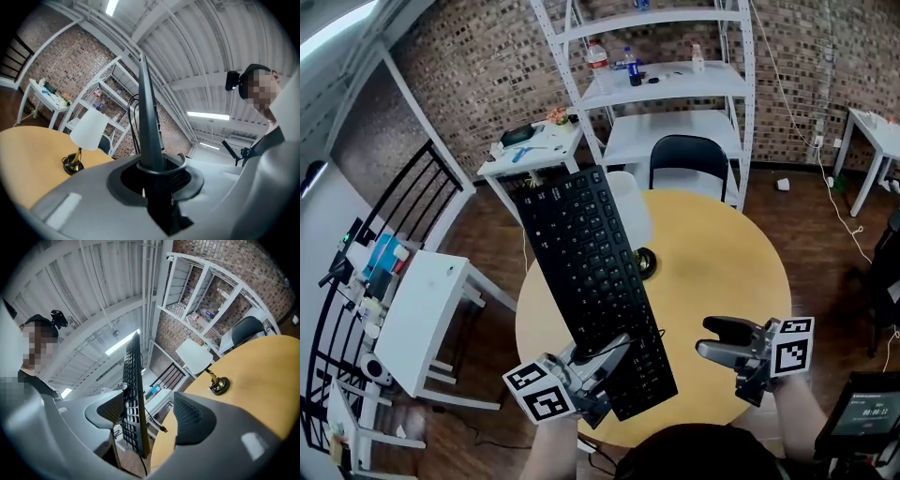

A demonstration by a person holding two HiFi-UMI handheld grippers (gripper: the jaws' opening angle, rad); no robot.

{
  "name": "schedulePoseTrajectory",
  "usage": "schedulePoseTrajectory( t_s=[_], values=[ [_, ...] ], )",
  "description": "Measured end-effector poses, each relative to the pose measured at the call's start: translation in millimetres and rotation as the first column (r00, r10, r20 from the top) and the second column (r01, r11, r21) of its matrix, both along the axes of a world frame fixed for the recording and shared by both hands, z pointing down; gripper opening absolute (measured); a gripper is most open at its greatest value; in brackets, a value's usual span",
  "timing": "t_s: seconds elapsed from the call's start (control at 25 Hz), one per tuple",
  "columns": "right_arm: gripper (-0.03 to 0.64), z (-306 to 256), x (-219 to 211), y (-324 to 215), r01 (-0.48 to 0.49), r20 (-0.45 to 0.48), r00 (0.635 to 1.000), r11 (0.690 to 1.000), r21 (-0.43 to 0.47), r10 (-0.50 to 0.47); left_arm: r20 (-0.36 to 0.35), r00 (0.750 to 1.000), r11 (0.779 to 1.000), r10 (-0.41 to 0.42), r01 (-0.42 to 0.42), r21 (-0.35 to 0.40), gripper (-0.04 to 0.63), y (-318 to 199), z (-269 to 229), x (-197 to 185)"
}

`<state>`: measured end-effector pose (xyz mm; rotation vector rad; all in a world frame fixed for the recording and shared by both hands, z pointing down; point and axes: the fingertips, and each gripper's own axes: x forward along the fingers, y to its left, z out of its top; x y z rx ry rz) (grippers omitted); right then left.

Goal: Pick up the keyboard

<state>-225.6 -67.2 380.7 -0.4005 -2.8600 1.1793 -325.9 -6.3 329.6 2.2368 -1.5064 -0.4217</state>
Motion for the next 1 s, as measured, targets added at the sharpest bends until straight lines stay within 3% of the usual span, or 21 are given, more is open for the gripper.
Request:
schedulePoseTrajectory(
  t_s=[0.16,0.28,0.4,0.48,0.56,0.72,0.84,1.0],
  values=[
    [0.327,-8,3,-3,-0.011,0.008,1.0,0.999,0.033,0.01,0.004,0.997,0.997,-0.079,0.079,0.027,0.095,2,-21,-20],
    [0.31,-9,1,-8,-0.029,0.007,1.0,0.998,0.06,0.028,-0.008,0.996,0.994,-0.094,0.094,0.049,0.095,3,-31,-27],
    [0.266,-8,2,-14,-0.065,0.017,0.998,0.995,0.07,0.064,0.014,0.995,0.994,-0.097,0.096,0.052,0.095,4,-27,-23],
    [0.211,-16,3,-26,-0.153,0.029,0.988,0.984,0.089,0.151,0.025,0.995,0.995,-0.093,0.092,0.041,0.095,3,-24,-22],
    [0.136,-25,6,-40,-0.247,0.034,0.969,0.959,0.137,0.245,0.017,0.996,0.996,-0.083,0.083,0.031,0.095,3,-22,-21],
    [0.039,-38,10,-53,-0.324,0.028,0.943,0.901,0.289,0.331,0.01,0.995,0.995,-0.098,0.097,0.037,0.095,4,-18,-25],
    [0.003,-43,11,-58,-0.357,0.021,0.926,0.856,0.374,0.377,0.035,0.99,0.99,-0.136,0.134,0.041,0.095,7,-20,-34],
    [0.002,-44,5,-68,-0.367,-0.018,0.901,0.785,0.499,0.433,0.106,0.967,0.972,-0.232,0.228,0.048,0.095,12,-28,-50]
  ],
)
